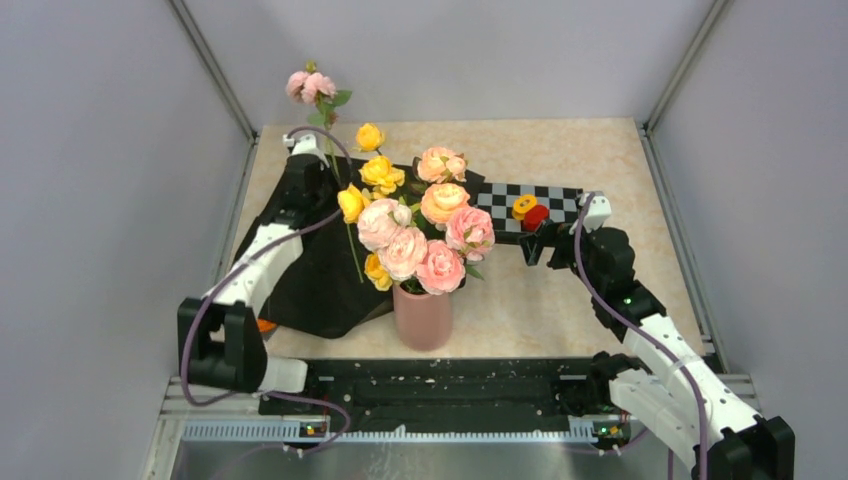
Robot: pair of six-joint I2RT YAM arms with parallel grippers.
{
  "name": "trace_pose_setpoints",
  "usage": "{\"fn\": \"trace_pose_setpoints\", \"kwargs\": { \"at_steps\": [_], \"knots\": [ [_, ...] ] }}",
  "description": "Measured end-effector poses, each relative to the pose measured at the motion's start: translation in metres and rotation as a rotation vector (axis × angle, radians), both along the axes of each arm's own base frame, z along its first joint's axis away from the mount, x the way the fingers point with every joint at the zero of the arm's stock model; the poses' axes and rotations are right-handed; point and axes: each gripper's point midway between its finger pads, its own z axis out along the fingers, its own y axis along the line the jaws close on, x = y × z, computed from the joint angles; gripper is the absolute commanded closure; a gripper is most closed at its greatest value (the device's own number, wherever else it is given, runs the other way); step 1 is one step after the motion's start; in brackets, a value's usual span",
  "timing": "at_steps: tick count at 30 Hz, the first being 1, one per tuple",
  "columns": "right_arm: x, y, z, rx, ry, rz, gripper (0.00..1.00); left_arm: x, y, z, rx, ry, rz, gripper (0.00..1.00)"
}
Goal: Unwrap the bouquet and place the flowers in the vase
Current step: Pick up the fake flower from the wrapping paper, then insert the fake flower into the vase.
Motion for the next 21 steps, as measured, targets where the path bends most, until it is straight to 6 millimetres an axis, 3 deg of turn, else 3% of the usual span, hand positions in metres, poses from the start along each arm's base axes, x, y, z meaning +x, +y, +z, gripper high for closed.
{"fn": "trace_pose_setpoints", "kwargs": {
  "at_steps": [12,21],
  "knots": [
    [0.0,0.0,0.001,0.001,-0.004,0.0,0.05,-0.057,0.01,0.1,-0.06,-0.327,0.014,1.0],
    [0.0,0.0,0.001,0.001,-0.004,0.0,0.05,-0.126,-0.009,0.159,-0.172,-0.551,-0.138,1.0]
  ]
}}
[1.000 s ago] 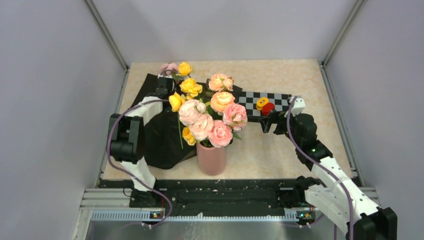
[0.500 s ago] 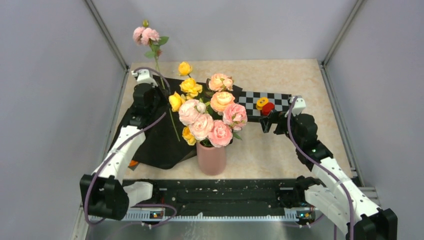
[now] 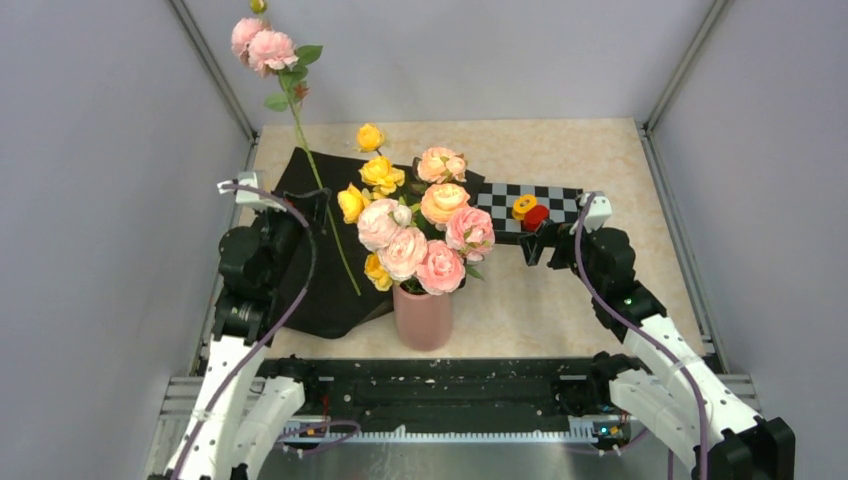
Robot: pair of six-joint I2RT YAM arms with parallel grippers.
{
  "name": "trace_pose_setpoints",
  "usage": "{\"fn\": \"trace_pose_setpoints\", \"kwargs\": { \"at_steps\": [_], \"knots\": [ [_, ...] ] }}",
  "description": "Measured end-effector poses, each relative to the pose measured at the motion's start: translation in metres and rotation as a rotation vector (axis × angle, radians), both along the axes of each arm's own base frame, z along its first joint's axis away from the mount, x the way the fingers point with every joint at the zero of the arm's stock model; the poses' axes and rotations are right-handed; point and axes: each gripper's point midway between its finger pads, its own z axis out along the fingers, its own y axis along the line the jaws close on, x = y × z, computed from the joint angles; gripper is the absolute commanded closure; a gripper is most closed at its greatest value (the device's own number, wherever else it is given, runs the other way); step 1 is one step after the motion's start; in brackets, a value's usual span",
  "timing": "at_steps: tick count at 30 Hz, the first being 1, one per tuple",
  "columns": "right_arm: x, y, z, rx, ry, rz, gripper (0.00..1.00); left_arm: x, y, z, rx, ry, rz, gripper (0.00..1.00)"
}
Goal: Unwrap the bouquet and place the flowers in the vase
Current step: Insert the fake flower into the vase.
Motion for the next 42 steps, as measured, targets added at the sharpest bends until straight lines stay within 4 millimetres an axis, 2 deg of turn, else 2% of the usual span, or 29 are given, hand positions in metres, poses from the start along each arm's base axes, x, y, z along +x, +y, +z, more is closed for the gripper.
{"fn": "trace_pose_setpoints", "kwargs": {
  "at_steps": [9,17,21,26,30,37,42],
  "knots": [
    [0.002,-0.001,-0.006,-0.009,0.017,-0.007,0.05,-0.094,-0.031,0.06,-0.031,-0.254,-0.267,1.0],
    [0.004,0.0,-0.007,-0.009,0.02,-0.006,0.05,-0.15,-0.057,0.082,-0.06,-0.336,-0.496,1.0],
    [0.006,0.001,-0.005,-0.005,0.009,-0.005,0.05,-0.17,-0.064,0.095,-0.064,-0.379,-0.574,1.0],
    [0.007,0.002,-0.003,-0.001,0.001,-0.002,0.05,-0.189,-0.07,0.113,-0.068,-0.445,-0.648,1.0],
    [0.006,0.003,-0.002,0.002,0.0,0.004,0.05,-0.195,-0.074,0.126,-0.084,-0.492,-0.691,1.0],
    [0.005,0.005,-0.002,0.005,0.001,0.014,0.05,-0.195,-0.076,0.145,-0.107,-0.565,-0.727,1.0],
    [0.005,0.005,-0.002,0.006,0.001,0.019,0.05,-0.185,-0.079,0.154,-0.126,-0.595,-0.746,1.0]
  ]
}}
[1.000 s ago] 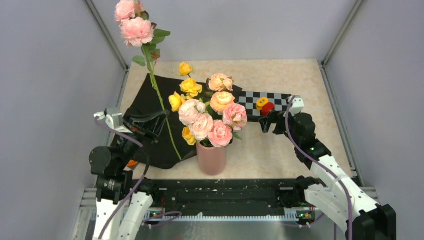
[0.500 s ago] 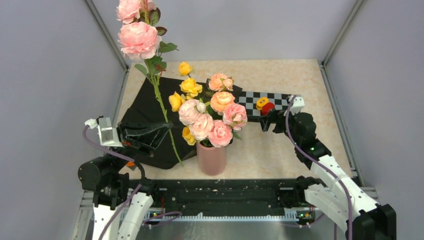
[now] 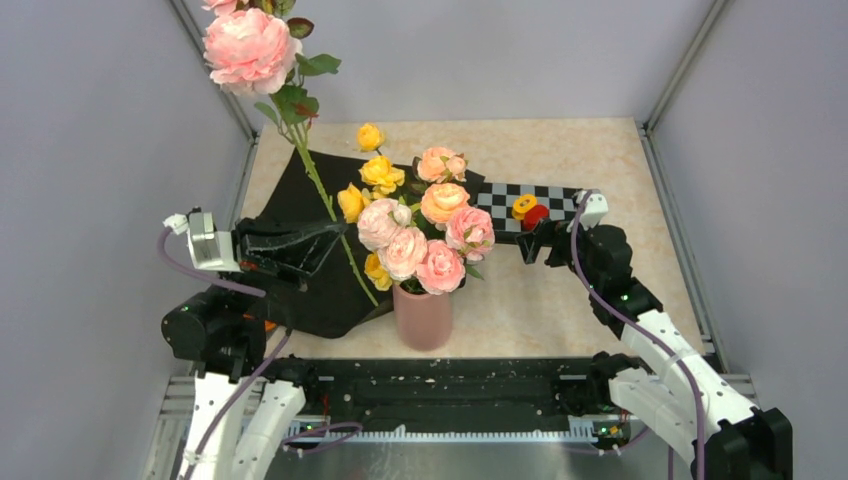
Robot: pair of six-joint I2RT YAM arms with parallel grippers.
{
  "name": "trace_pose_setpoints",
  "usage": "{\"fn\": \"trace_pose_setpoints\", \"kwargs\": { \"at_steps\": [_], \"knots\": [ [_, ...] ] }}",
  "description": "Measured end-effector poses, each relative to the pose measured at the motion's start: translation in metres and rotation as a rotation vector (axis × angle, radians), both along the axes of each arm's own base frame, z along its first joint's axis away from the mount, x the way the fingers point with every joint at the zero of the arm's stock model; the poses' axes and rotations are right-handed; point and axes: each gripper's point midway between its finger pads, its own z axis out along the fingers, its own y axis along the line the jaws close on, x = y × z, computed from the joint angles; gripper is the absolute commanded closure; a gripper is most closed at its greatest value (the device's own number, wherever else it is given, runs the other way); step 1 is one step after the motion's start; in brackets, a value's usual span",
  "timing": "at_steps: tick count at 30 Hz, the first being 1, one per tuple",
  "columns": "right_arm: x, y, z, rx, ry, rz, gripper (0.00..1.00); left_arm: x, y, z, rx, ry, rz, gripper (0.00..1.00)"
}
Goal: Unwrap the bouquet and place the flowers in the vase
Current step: Insert the fake flower into the vase.
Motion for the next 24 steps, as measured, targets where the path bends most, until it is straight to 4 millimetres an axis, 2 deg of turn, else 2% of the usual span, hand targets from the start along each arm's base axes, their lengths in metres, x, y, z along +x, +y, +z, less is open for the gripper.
{"fn": "trace_pose_setpoints", "kwargs": {
  "at_steps": [4,9,18,24],
  "knots": [
    [0.0,0.0,0.0,0.0,0.0,0.001,0.05,0.01,-0.002,0.002,-0.005,0.0,-0.005,1.0],
    [0.0,0.0,0.0,0.0,-0.001,0.001,0.05,0.014,-0.006,0.005,-0.011,-0.016,-0.033,1.0],
    [0.001,0.0,0.002,0.002,-0.01,0.001,0.05,0.016,-0.042,-0.003,0.0,-0.007,-0.172,1.0],
    [0.002,0.0,0.003,-0.006,-0.018,0.004,0.05,0.025,-0.057,-0.009,0.032,-0.012,-0.175,1.0]
  ]
}}
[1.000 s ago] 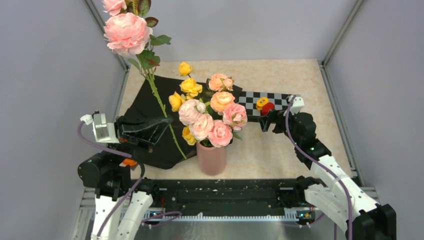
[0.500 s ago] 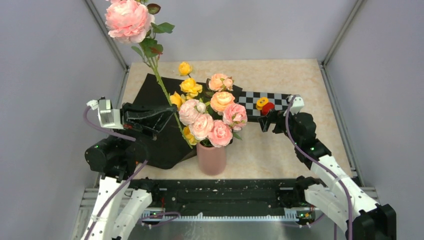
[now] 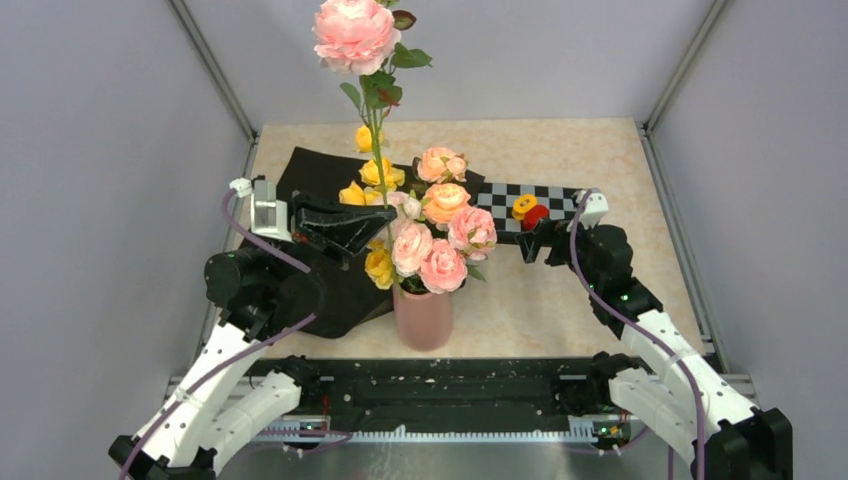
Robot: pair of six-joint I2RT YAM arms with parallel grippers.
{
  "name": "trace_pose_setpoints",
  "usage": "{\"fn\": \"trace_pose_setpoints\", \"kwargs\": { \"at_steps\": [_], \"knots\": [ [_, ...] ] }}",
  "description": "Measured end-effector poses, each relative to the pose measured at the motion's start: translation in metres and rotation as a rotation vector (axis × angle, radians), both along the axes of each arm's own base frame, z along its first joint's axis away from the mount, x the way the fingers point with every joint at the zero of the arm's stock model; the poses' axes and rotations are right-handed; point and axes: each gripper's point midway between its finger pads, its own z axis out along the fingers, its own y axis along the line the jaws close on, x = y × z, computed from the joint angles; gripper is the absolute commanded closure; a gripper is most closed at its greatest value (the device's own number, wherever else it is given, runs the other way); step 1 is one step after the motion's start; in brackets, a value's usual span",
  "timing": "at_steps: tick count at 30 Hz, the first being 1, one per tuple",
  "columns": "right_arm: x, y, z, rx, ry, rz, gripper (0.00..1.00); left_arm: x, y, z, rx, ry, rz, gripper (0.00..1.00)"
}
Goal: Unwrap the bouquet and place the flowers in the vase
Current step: Insert the fake flower into the vase.
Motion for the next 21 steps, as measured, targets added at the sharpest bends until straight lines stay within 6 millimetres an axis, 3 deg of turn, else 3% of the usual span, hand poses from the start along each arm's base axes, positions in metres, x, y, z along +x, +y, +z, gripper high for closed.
{"fn": "trace_pose_setpoints", "kwargs": {
  "at_steps": [9,21],
  "knots": [
    [0.0,0.0,0.0,-0.01,-0.005,0.004,0.05,-0.004,0.0,0.01,-0.002,-0.06,0.021,1.0],
    [-0.001,0.003,0.002,-0.005,-0.01,0.022,0.05,-0.03,0.018,0.032,-0.099,-0.208,0.053,1.0]
  ]
}}
